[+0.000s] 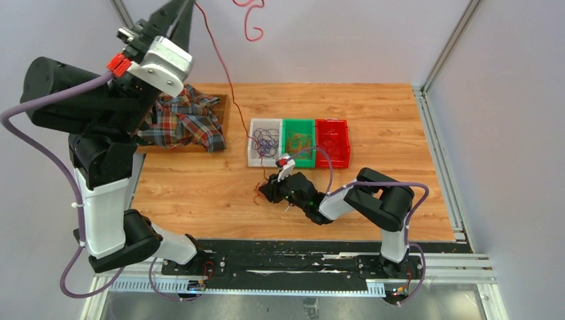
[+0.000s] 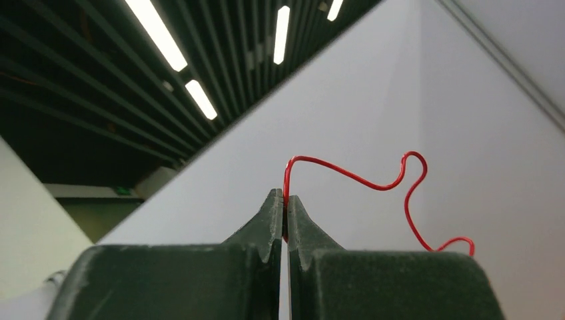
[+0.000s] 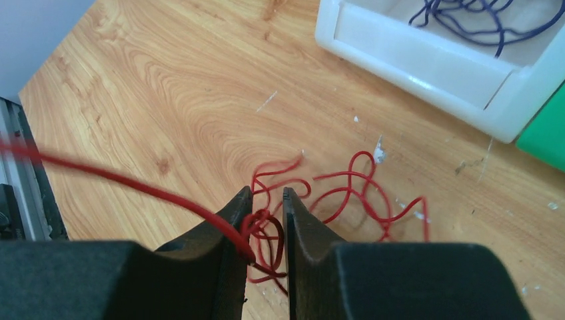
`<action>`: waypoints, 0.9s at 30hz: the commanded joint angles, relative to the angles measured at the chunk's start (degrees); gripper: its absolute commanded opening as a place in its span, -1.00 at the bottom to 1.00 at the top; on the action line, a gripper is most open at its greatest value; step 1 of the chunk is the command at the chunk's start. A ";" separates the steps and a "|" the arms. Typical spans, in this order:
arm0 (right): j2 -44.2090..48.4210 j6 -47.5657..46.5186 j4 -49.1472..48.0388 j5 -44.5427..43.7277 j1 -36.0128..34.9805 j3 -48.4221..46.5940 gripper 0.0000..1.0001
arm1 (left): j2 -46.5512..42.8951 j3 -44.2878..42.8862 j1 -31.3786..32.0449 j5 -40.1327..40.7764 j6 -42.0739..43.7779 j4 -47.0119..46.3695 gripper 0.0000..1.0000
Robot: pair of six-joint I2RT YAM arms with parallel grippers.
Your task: Untangle the cables
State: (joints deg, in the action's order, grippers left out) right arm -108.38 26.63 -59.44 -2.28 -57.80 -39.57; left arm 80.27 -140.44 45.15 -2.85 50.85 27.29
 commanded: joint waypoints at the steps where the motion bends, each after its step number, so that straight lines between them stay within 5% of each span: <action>1: -2.64 1.70 0.70 -3.06 -1.50 1.52 -0.47 | 1.08 -1.99 0.41 2.67 9.38 -18.64 -0.99; 3: -2.95 2.24 0.32 -3.16 -1.67 2.24 -0.22 | 2.58 -3.83 0.38 2.06 11.79 -24.26 -0.99; 14: -0.46 1.89 0.44 -3.97 -1.99 4.12 -0.02 | 3.50 -4.71 0.43 -2.00 16.26 -27.85 -0.99; 22: 2.44 3.62 0.12 -6.74 -1.96 7.98 0.25 | 9.36 -12.74 0.42 -11.40 28.34 -39.00 -0.99; 27: 8.55 3.20 -0.32 -5.12 -1.26 9.42 0.25 | 0.35 2.10 0.43 -9.90 24.51 -37.47 -0.99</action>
State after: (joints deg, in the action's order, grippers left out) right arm -105.03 29.41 -59.96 -7.01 -58.89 -31.42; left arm 86.26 -146.08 45.17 -12.10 75.53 -7.94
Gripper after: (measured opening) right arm 0.626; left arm 0.023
